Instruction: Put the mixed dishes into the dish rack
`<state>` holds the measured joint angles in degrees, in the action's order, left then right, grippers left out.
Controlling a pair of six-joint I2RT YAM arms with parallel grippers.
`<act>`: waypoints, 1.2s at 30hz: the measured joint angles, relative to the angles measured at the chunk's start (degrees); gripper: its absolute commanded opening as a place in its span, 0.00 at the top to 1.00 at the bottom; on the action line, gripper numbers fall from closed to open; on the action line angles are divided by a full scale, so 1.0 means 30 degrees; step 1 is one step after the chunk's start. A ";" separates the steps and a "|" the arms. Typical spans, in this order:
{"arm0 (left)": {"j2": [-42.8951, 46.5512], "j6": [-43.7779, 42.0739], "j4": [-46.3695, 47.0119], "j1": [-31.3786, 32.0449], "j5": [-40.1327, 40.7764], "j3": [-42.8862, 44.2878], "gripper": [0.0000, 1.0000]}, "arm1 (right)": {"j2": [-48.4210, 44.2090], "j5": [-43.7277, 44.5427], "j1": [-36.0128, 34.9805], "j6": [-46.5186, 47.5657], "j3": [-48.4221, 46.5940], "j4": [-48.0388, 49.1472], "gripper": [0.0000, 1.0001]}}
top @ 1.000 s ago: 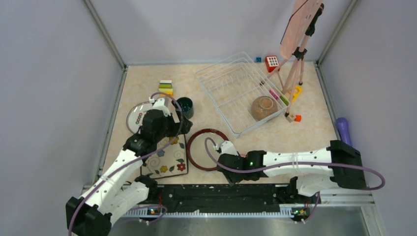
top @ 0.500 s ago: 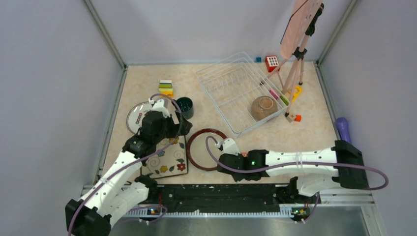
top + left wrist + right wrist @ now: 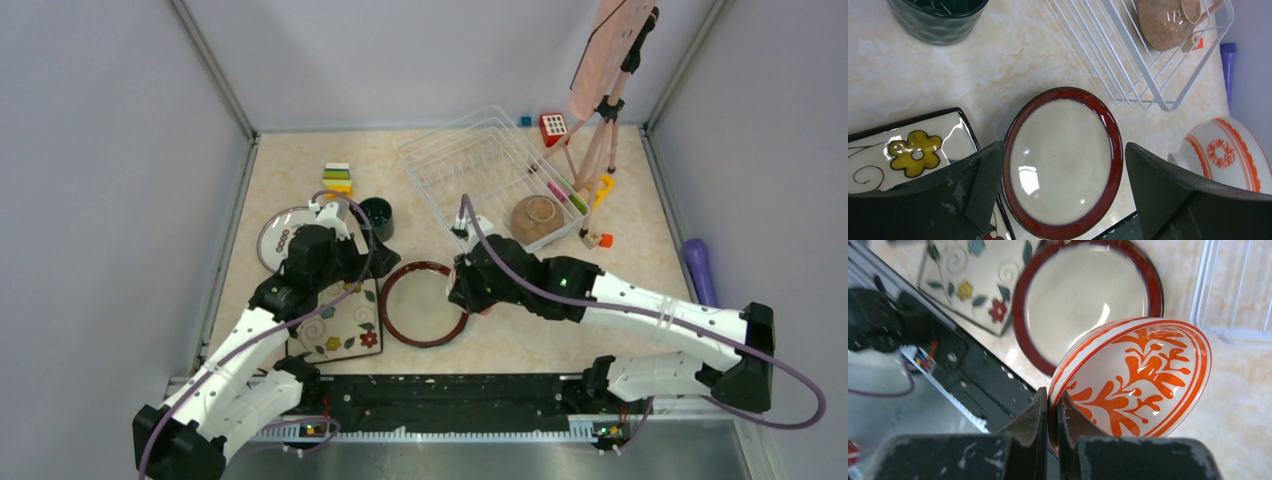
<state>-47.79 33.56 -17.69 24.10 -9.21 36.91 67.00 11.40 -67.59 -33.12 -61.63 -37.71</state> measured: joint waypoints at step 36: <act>-0.6397 -0.8007 1.1402 0.3490 -0.2856 0.3672 0.02 | 0.1603 -0.7919 1.1089 -1.3406 0.5311 2.1915 1.00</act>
<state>-66.98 9.54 16.51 34.57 -17.78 47.92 71.81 -12.36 -34.33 -73.34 -45.69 28.03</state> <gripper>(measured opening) 0.986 0.027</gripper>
